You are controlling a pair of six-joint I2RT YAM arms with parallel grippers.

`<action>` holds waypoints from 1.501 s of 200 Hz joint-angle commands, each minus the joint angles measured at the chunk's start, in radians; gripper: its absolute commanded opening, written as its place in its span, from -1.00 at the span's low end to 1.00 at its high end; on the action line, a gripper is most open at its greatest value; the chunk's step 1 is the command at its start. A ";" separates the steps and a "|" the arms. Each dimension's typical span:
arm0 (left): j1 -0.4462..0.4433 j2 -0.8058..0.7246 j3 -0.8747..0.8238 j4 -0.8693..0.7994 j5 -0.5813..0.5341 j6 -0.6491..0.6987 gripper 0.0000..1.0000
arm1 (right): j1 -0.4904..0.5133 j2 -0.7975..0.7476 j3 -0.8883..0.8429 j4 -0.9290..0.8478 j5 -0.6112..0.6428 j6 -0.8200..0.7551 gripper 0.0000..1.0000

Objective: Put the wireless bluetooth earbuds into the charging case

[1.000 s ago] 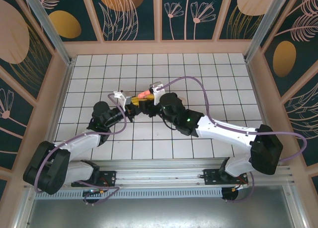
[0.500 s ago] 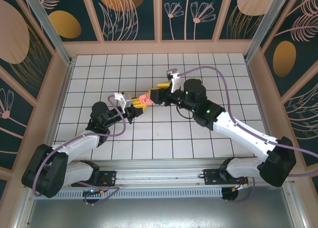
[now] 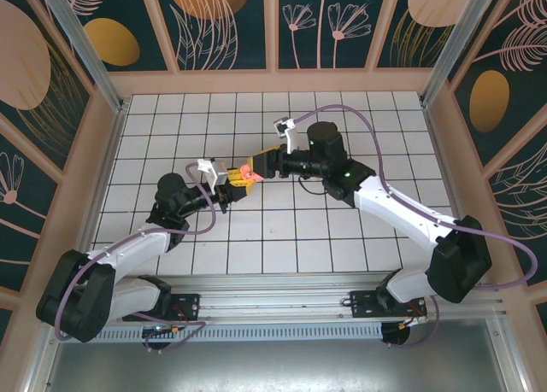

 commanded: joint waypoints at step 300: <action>0.000 0.743 0.675 -0.746 -0.038 -0.530 -0.74 | -0.233 -0.322 -0.321 -0.295 0.394 0.371 0.08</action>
